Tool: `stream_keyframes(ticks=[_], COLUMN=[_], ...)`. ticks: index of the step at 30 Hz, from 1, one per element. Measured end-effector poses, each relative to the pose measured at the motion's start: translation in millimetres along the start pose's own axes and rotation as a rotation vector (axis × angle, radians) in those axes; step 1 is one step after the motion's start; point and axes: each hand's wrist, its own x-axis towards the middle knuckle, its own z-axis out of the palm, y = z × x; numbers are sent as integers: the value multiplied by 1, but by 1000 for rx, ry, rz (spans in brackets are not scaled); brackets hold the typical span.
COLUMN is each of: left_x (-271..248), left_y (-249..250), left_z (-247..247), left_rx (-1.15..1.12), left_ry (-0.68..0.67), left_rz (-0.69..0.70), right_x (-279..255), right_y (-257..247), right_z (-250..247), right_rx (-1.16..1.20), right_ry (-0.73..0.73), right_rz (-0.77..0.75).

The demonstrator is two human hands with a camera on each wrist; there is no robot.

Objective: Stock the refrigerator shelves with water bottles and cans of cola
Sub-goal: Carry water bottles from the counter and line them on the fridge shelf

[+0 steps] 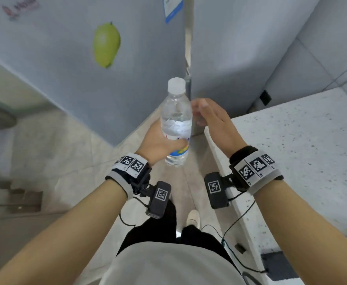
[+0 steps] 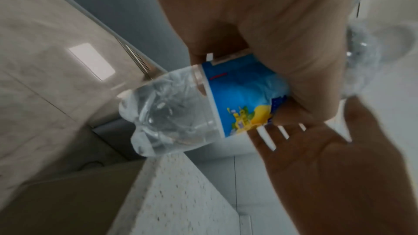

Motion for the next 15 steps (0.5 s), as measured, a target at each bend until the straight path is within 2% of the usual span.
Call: stream_keyframes(ticks=[2,6,8,11,15], left_x=[-21,-61,-77,-99,-115], left_y=[-10,-26,-35,-47,-70], left_z=[-31,-92,-120,-162,-221], left_rx=[-60,-140,-206,-315,-497], left_ry=[96,319,429,564,666], left_rz=[-46,-61,-60,-50,-40], right_x=[4,3,5,13,29], right_y=[7,11,10,1,-15], right_z=[33,109,145,205,298], right_rx=[-29,-127,-181,-275,-381], right_ry=[-145,-528,-668,-781,-820], right_rz=[52,32,28,-7,-78])
